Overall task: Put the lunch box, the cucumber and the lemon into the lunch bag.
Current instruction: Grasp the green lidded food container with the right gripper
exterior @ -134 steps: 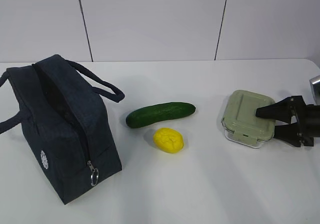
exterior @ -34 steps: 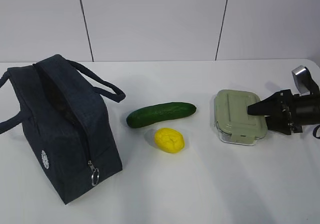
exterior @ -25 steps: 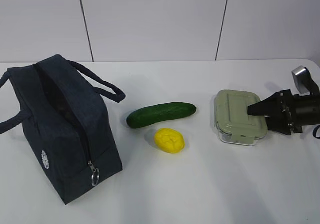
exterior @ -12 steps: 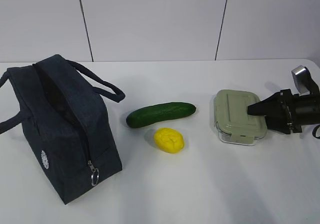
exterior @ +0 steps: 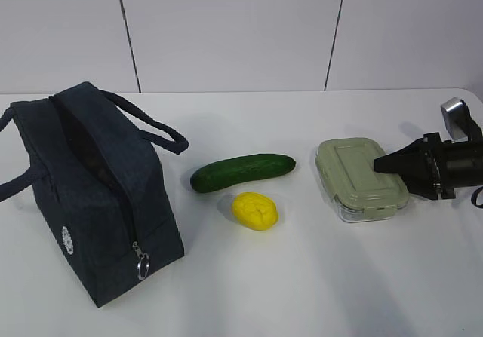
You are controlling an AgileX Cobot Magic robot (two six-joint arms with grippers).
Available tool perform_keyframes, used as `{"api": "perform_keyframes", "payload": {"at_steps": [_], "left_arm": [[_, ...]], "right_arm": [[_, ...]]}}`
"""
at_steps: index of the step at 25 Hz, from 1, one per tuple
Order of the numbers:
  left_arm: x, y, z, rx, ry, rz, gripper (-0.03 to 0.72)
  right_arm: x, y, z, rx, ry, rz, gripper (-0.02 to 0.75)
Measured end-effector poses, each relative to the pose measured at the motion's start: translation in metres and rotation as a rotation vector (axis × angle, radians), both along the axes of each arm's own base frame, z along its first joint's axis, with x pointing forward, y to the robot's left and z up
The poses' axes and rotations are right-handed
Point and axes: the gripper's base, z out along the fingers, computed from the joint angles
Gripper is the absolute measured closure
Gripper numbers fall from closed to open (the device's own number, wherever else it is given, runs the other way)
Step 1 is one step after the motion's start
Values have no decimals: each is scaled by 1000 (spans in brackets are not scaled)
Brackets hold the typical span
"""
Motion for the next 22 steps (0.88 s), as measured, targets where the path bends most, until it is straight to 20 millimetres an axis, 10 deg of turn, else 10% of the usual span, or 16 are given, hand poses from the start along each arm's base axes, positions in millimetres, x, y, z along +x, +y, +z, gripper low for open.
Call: {"api": "perform_keyframes", "payload": {"at_steps": [22], "left_arm": [[0, 0, 0, 0, 0, 0, 445]], "right_arm": [[-3, 1, 0, -10, 9, 47, 330]]}}
